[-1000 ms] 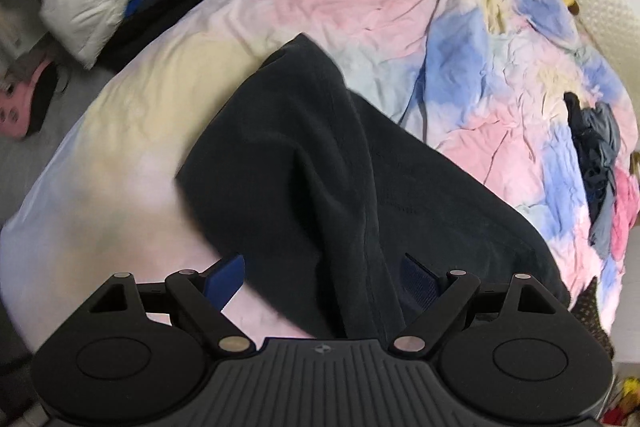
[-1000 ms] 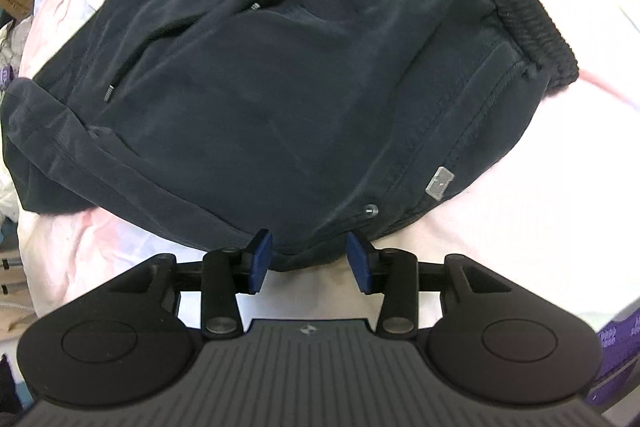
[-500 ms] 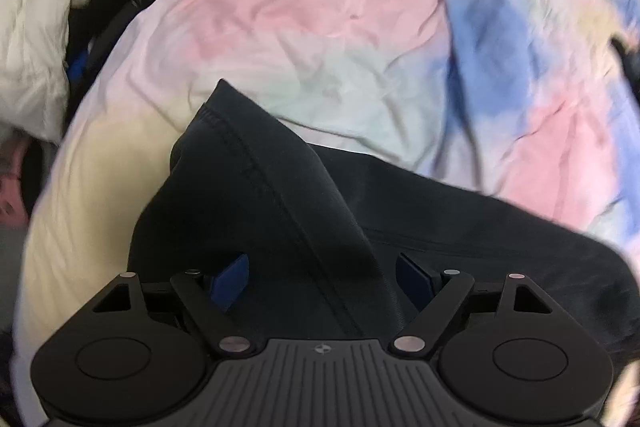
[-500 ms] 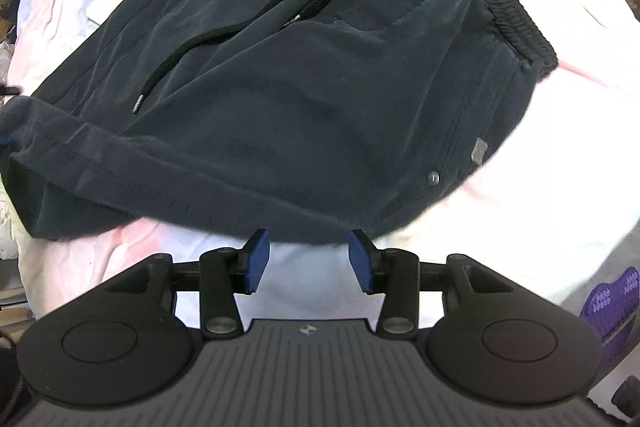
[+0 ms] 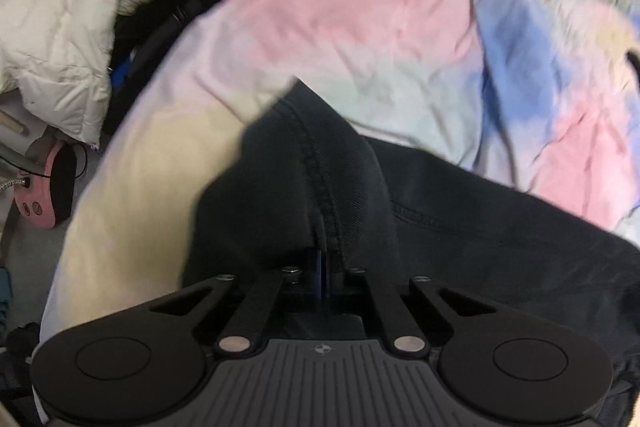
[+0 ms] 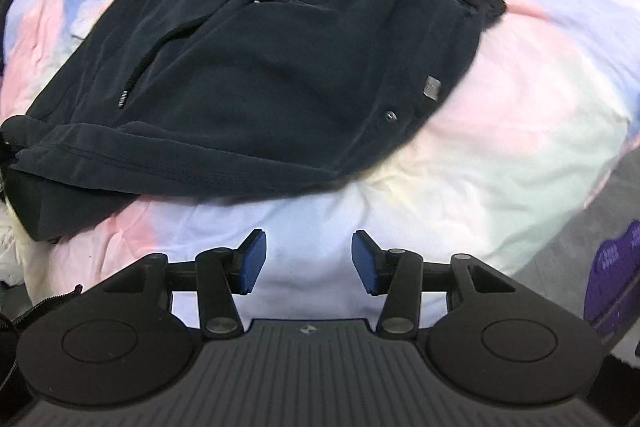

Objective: Fold clothes

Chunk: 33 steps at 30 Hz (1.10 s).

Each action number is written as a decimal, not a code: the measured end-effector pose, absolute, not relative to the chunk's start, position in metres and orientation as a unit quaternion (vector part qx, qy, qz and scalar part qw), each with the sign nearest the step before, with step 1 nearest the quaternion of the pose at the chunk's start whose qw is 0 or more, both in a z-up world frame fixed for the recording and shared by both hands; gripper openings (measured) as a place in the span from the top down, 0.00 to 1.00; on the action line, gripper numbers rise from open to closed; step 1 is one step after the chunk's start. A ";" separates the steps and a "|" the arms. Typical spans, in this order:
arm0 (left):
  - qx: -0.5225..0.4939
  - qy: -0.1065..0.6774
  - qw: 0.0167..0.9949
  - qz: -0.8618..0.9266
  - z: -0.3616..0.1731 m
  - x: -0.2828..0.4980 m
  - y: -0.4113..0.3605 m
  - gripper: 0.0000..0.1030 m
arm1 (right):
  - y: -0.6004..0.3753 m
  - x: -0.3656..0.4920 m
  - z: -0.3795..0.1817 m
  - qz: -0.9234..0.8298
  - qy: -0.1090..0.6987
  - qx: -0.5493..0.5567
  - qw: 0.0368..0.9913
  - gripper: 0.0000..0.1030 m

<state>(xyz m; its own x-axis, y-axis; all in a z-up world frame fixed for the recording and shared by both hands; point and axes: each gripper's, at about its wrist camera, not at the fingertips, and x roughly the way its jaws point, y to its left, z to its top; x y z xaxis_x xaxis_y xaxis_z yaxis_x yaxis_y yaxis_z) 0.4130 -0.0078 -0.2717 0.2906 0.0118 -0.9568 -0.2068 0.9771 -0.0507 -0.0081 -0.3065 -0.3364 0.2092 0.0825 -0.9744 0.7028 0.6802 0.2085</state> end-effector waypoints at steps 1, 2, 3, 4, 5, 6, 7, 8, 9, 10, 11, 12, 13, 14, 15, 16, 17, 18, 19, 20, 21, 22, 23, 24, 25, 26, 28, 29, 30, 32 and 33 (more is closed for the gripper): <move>-0.089 0.579 0.808 0.069 -0.259 0.399 -0.003 0.98 | -0.308 -0.007 -0.337 -0.212 0.588 0.332 0.707 0.52; -0.092 0.567 0.816 0.069 -0.247 0.384 0.001 0.99 | -0.310 -0.005 -0.337 -0.201 0.587 0.330 0.711 0.52; -0.096 0.557 0.822 0.070 -0.236 0.370 0.005 0.99 | -0.311 -0.003 -0.337 -0.191 0.586 0.327 0.716 0.52; -0.104 0.550 0.826 0.073 -0.227 0.356 0.009 0.99 | -0.313 -0.001 -0.337 -0.179 0.586 0.325 0.721 0.52; -0.112 0.543 0.829 0.075 -0.218 0.343 0.014 0.99 | -0.314 0.001 -0.337 -0.166 0.585 0.321 0.726 0.52; -0.122 0.536 0.831 0.080 -0.210 0.328 0.018 0.99 | -0.316 0.003 -0.337 -0.153 0.584 0.318 0.731 0.52; -0.135 0.531 0.832 0.087 -0.204 0.311 0.024 0.99 | -0.316 0.004 -0.337 -0.141 0.584 0.314 0.736 0.52; -0.147 0.525 0.833 0.094 -0.197 0.295 0.029 0.99 | -0.317 0.005 -0.337 -0.128 0.583 0.309 0.740 0.52; -0.156 0.520 0.833 0.102 -0.190 0.280 0.033 0.99 | -0.318 0.005 -0.336 -0.118 0.582 0.305 0.744 0.52; -0.166 0.516 0.833 0.111 -0.186 0.265 0.038 0.99 | -0.318 0.004 -0.336 -0.108 0.581 0.301 0.748 0.52; -0.175 0.511 0.833 0.121 -0.182 0.249 0.043 0.99 | -0.318 0.003 -0.336 -0.099 0.581 0.297 0.751 0.52; -0.183 0.507 0.832 0.132 -0.179 0.231 0.048 0.99 | -0.319 0.002 -0.336 -0.090 0.581 0.292 0.754 0.52; -0.192 0.506 0.829 0.141 -0.177 0.216 0.054 0.99 | -0.319 0.000 -0.336 -0.081 0.582 0.287 0.757 0.52; -0.205 0.506 0.824 0.151 -0.177 0.198 0.061 0.99 | -0.319 -0.002 -0.337 -0.073 0.582 0.284 0.758 0.52; -0.218 0.507 0.818 0.161 -0.178 0.181 0.067 0.99 | -0.319 -0.004 -0.338 -0.067 0.584 0.282 0.758 0.52; -0.228 0.508 0.813 0.168 -0.179 0.166 0.073 0.99 | -0.319 -0.006 -0.340 -0.060 0.586 0.279 0.759 0.52; -0.241 0.510 0.807 0.175 -0.182 0.152 0.079 0.99 | -0.318 -0.008 -0.341 -0.055 0.589 0.274 0.759 0.52; -0.257 0.513 0.799 0.181 -0.188 0.139 0.085 0.99 | -0.318 -0.010 -0.342 -0.050 0.592 0.268 0.759 0.52; -0.274 0.515 0.791 0.187 -0.195 0.127 0.091 0.99 | -0.317 -0.012 -0.343 -0.045 0.595 0.263 0.759 0.52; -0.290 0.517 0.783 0.190 -0.201 0.116 0.098 0.99 | -0.316 -0.014 -0.344 -0.043 0.597 0.259 0.758 0.52; -0.307 0.519 0.774 0.191 -0.209 0.109 0.105 0.98 | -0.315 -0.016 -0.345 -0.042 0.600 0.257 0.757 0.52; -0.328 0.521 0.765 0.191 -0.220 0.102 0.113 0.98 | -0.313 -0.019 -0.344 -0.041 0.602 0.254 0.756 0.52; -0.351 0.518 0.757 0.187 -0.229 0.095 0.120 0.98 | -0.312 -0.021 -0.343 -0.040 0.603 0.251 0.756 0.52; -0.373 0.515 0.750 0.183 -0.237 0.089 0.126 0.98 | -0.311 -0.023 -0.343 -0.040 0.605 0.247 0.756 0.52; -0.392 0.511 0.743 0.179 -0.243 0.083 0.130 0.97 | -0.309 -0.024 -0.341 -0.039 0.607 0.241 0.756 0.52; -0.412 0.507 0.737 0.174 -0.249 0.077 0.135 0.96 | -0.308 -0.025 -0.341 -0.039 0.610 0.235 0.756 0.52; -0.449 0.499 0.723 0.164 -0.261 0.066 0.144 0.86 | -0.306 -0.026 -0.341 -0.044 0.615 0.226 0.754 0.52; -0.464 0.497 0.717 0.156 -0.265 0.062 0.148 0.81 | -0.306 -0.026 -0.341 -0.048 0.617 0.223 0.753 0.52; -0.479 0.493 0.711 0.148 -0.268 0.058 0.153 0.70 | -0.305 -0.026 -0.342 -0.052 0.620 0.220 0.752 0.52; -0.508 0.479 0.703 0.136 -0.273 0.061 0.164 0.47 | -0.302 -0.024 -0.343 -0.061 0.624 0.221 0.747 0.52; -0.523 0.466 0.701 0.133 -0.275 0.061 0.171 0.40 | -0.300 -0.023 -0.343 -0.066 0.625 0.222 0.746 0.52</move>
<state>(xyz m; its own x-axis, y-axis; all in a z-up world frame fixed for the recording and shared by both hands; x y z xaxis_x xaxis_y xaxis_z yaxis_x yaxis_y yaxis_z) 0.0613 0.1713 -0.2747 0.5300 -0.3019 -0.7924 -0.6737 0.4176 -0.6097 -0.0230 -0.2998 -0.3429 0.2103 0.1788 -0.9611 0.3756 0.8929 0.2483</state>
